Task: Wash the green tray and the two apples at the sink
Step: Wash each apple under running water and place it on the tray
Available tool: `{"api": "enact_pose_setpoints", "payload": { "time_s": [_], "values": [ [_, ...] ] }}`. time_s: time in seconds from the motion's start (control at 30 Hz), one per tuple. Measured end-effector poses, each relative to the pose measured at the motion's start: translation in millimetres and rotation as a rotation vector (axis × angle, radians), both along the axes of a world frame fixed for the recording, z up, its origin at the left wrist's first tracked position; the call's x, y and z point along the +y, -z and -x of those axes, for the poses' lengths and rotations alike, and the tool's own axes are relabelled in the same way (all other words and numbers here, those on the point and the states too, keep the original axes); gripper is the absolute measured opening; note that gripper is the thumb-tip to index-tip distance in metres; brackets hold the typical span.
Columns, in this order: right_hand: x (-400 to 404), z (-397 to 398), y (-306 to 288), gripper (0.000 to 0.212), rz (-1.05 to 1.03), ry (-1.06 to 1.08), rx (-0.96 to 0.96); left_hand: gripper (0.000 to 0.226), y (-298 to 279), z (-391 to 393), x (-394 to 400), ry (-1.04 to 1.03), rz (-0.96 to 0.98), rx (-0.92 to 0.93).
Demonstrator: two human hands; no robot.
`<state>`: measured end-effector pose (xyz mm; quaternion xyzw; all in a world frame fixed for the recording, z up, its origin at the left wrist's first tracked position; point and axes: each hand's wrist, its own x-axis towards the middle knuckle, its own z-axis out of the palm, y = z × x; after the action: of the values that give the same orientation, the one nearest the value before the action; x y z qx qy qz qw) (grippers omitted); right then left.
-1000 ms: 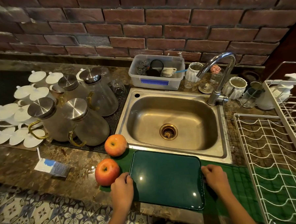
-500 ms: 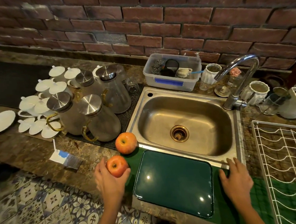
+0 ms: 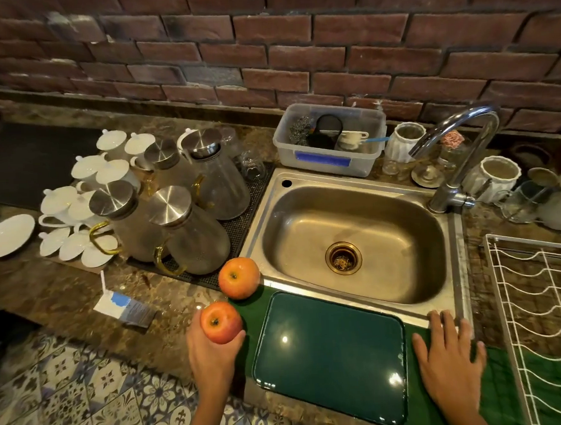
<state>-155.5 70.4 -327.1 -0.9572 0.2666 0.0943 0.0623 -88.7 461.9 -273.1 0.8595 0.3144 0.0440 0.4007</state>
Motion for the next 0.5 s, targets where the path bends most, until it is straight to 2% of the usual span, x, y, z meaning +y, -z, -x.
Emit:
{"api": "enact_pose_setpoints", "payload": {
  "time_s": [0.23, 0.4, 0.5],
  "values": [
    [1.5, 0.4, -3.2, 0.073, 0.003, -0.003, 0.022, 0.107, -32.4, -11.7, -6.7, -0.134, 0.032, -0.150],
    [-1.8, -0.7, -1.0, 0.078, -0.034, 0.000, 0.047, 0.114, -68.1, -51.4, -42.9, 0.040, 0.098, -0.251],
    [-2.4, -1.6, 0.1, 0.081, -0.045, -0.002, 0.047, 0.110, -79.2, -82.0, -79.3, 0.168, 0.147, -0.289]
  ]
}}
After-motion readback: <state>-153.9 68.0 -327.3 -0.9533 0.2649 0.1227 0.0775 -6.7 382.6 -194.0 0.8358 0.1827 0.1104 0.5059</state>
